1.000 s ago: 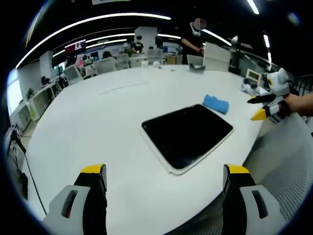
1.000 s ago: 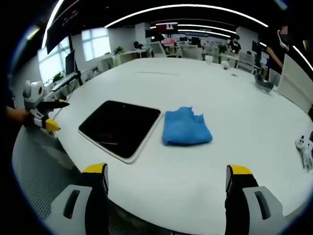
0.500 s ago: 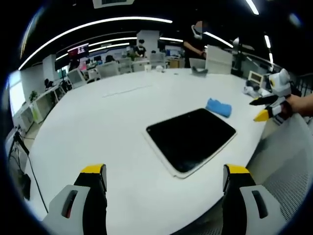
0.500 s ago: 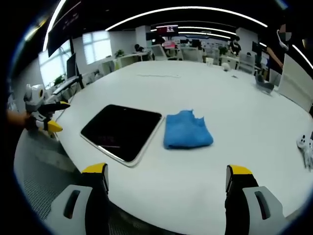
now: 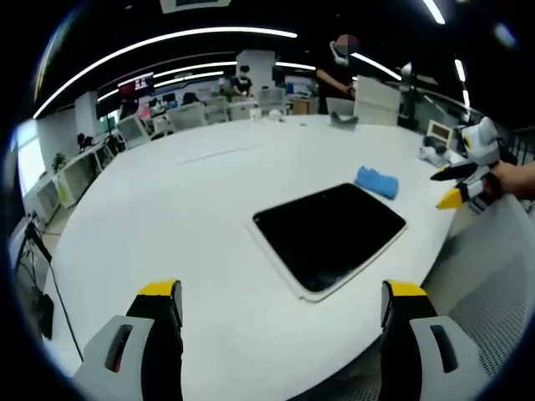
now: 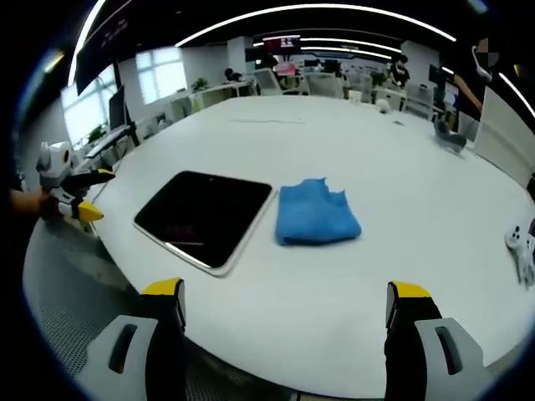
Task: Wipe the mirror surface with the cleaning cloth until all visible marks leave the cleaned area.
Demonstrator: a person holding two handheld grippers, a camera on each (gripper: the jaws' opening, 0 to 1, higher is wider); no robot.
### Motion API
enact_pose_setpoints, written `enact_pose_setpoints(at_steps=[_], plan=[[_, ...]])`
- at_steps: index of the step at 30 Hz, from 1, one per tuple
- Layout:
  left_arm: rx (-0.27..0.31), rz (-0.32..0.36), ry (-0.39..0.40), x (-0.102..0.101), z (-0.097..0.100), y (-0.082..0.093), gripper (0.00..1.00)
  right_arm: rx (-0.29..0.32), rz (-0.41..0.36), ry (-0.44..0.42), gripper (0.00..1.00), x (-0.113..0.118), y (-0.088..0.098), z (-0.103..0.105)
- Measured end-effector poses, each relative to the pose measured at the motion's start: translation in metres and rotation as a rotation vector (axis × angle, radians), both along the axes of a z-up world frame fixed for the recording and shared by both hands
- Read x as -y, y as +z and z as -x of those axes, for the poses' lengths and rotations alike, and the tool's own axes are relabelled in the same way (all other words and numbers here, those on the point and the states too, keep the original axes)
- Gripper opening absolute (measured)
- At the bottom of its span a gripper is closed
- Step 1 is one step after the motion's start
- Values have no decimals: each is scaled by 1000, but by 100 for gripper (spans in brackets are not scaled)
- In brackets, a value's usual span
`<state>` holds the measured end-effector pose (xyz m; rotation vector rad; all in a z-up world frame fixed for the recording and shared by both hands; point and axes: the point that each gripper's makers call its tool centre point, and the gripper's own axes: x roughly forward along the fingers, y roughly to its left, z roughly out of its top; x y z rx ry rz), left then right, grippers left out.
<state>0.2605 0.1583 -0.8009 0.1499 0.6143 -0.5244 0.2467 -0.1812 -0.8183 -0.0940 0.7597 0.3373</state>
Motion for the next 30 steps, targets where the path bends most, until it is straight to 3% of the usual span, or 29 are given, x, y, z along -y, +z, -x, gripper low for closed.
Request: enact_pose_setpoints(at_steps=[18,30], plan=[[-10,-12,0,0,0,-1,100,-64,29,24,100,5,-1,3],[-29,-7,8,-1,3,-4,100,-115,42,43,100,11,31,-12]])
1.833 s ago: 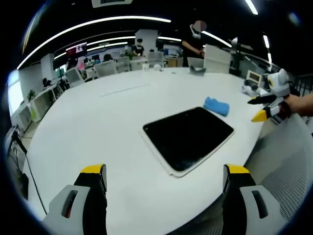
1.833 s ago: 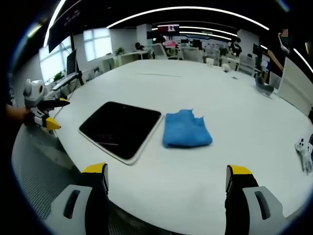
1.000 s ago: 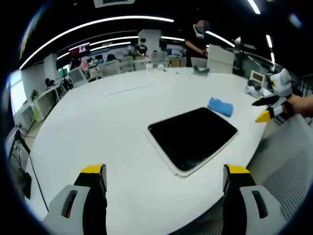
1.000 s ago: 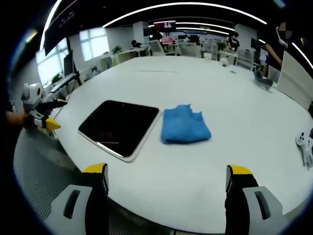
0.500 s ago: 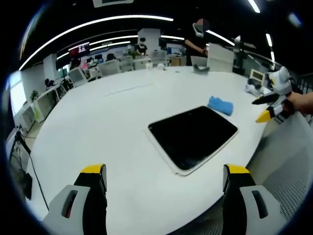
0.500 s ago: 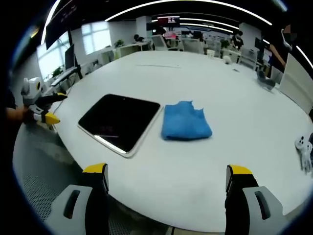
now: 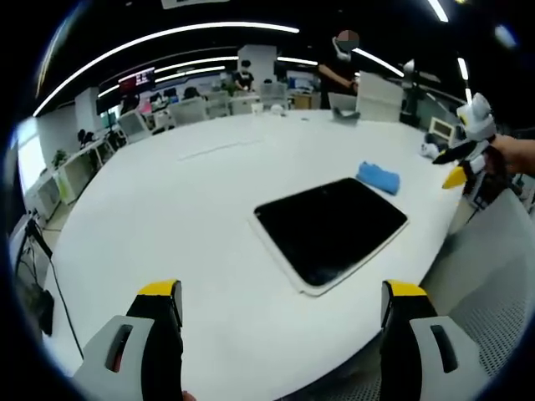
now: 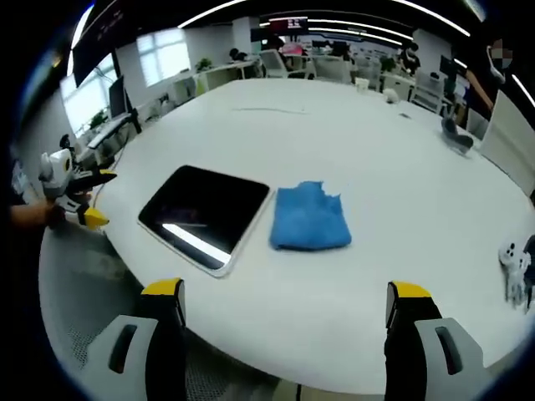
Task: Wipe the mirror surface with the cleaning cloth until all visible marks leave the cleaned area.
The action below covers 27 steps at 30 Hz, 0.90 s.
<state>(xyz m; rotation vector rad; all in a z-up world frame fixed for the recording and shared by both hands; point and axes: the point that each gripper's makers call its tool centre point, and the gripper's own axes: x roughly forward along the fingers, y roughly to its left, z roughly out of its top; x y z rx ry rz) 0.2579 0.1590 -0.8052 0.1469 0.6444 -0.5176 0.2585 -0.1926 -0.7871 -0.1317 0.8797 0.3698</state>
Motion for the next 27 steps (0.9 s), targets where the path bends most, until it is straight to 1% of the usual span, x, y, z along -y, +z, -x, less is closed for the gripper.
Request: enact_pose_setpoints(at_steps=[2,7,8,14,19,27], plan=[[1,2,-5,1,0,0,100,-15,-5,-4,100,1,7,-3],[-2,12,3,1,0,0,100,-57,14,0,100,7,19,-9],[-3,14,2,1,1,0,100,-66,20,0,100,9,24,-12],[1,15,-4,2,0,1,100,-118,43,9,100,17,34,-20],[4,24,-5,3,0,2,100,-147,56,17,100,18,41,-28],[2,24,-22,5,1,1,99,-179,75,42,99,13,57,-52]])
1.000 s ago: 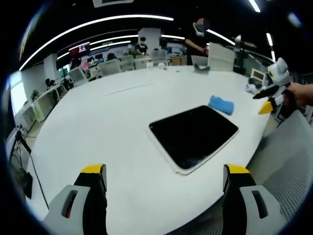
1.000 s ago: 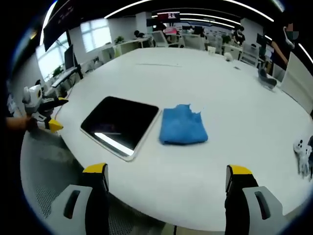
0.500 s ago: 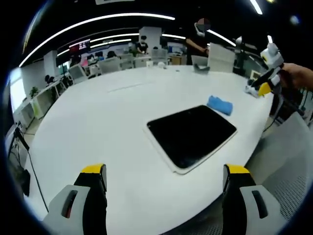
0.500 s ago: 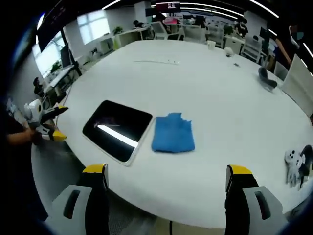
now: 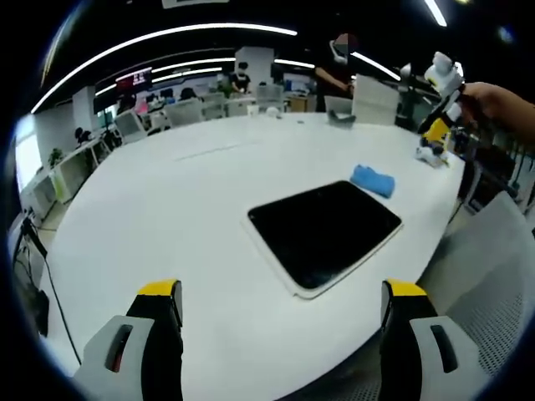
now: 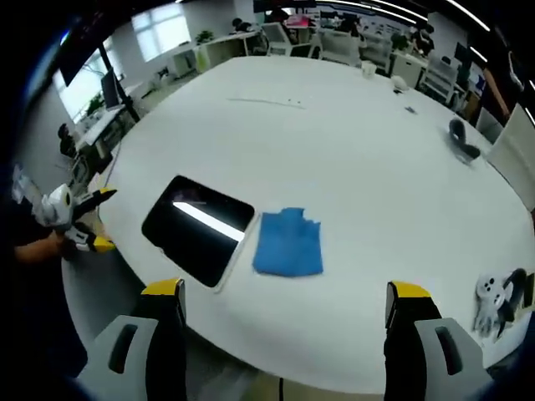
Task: Wipe the mirror surface with the cleaning cloth until all visible marks leave the cleaned area.
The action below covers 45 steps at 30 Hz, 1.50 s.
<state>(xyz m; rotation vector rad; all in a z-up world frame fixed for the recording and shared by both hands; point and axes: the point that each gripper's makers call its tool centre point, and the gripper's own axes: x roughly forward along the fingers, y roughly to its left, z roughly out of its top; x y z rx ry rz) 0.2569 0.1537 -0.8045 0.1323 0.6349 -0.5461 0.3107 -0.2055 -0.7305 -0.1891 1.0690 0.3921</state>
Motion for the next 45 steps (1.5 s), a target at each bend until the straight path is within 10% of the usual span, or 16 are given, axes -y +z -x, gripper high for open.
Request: enact_pose_setpoints(at_steps=[18,45], plan=[[14,-24,-4,-1,-2,-1,99,-49,-1,-12,91,-14,-24,-49],[10,-22,-10,-2,-2,-1,99,-105,-26,-72,33,-17,-122,-57]])
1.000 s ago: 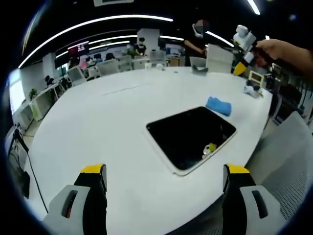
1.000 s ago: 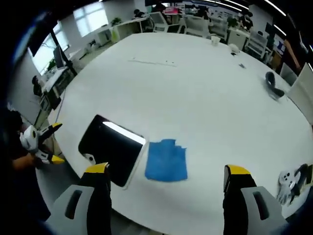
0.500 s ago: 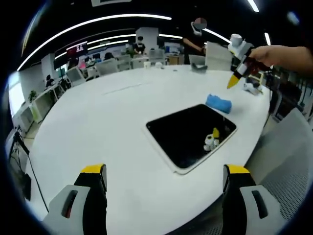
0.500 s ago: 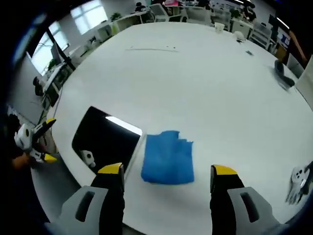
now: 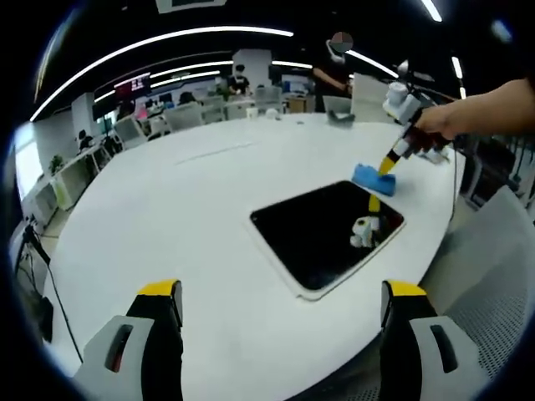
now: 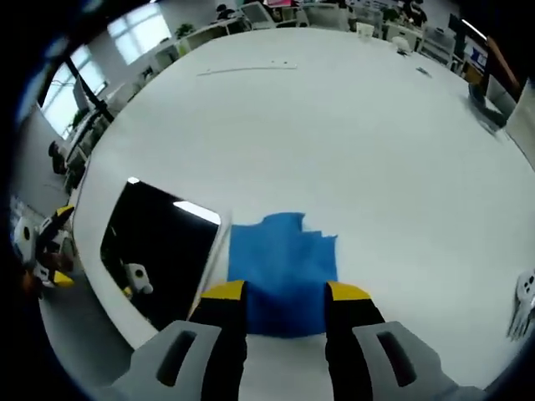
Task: Wipe the mirror surface with the cleaning cloth until all visible marks leave the cleaned area.
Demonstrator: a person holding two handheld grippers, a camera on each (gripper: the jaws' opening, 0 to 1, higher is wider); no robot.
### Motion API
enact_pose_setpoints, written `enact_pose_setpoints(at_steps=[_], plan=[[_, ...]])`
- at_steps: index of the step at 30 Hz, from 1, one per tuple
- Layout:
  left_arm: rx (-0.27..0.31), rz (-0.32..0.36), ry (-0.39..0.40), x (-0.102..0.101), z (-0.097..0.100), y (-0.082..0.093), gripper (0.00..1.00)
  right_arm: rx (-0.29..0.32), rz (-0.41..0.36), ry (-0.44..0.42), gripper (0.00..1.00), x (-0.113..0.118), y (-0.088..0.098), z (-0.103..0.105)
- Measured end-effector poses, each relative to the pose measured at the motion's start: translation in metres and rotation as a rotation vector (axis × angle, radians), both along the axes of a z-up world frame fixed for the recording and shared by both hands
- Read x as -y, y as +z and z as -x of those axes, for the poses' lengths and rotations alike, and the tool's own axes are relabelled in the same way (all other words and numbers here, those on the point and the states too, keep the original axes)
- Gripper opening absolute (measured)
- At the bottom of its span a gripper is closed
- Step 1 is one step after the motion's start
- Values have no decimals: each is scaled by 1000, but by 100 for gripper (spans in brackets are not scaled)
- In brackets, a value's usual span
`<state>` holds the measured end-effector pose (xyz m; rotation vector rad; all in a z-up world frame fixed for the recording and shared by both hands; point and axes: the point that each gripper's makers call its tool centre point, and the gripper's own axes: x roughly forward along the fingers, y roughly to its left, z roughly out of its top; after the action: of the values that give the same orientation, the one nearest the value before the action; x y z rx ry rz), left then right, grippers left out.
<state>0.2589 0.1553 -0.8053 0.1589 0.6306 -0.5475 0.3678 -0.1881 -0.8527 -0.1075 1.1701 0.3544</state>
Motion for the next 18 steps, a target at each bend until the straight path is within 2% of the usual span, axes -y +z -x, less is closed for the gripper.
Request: enact_pose_setpoints(at_steps=[4,8,11,14,18], plan=[[-11,-7,-5,-1,1,-2,99,1,7,-10,31,-1,-6,-1],[-10,-12,-10,-1,1,-2,99,-1,15,-17,20,-1,-9,-1],[-14,-18,-11,-1,2,-3,99,42,2,-23,15,-6,-5,-10],[-13,-15,-7,-2,2,-3,99,32,25,4,14,-7,-14,-9],[-15,-22,-19,0,2,-3,99,21,16,-38,8,-5,-12,-10]])
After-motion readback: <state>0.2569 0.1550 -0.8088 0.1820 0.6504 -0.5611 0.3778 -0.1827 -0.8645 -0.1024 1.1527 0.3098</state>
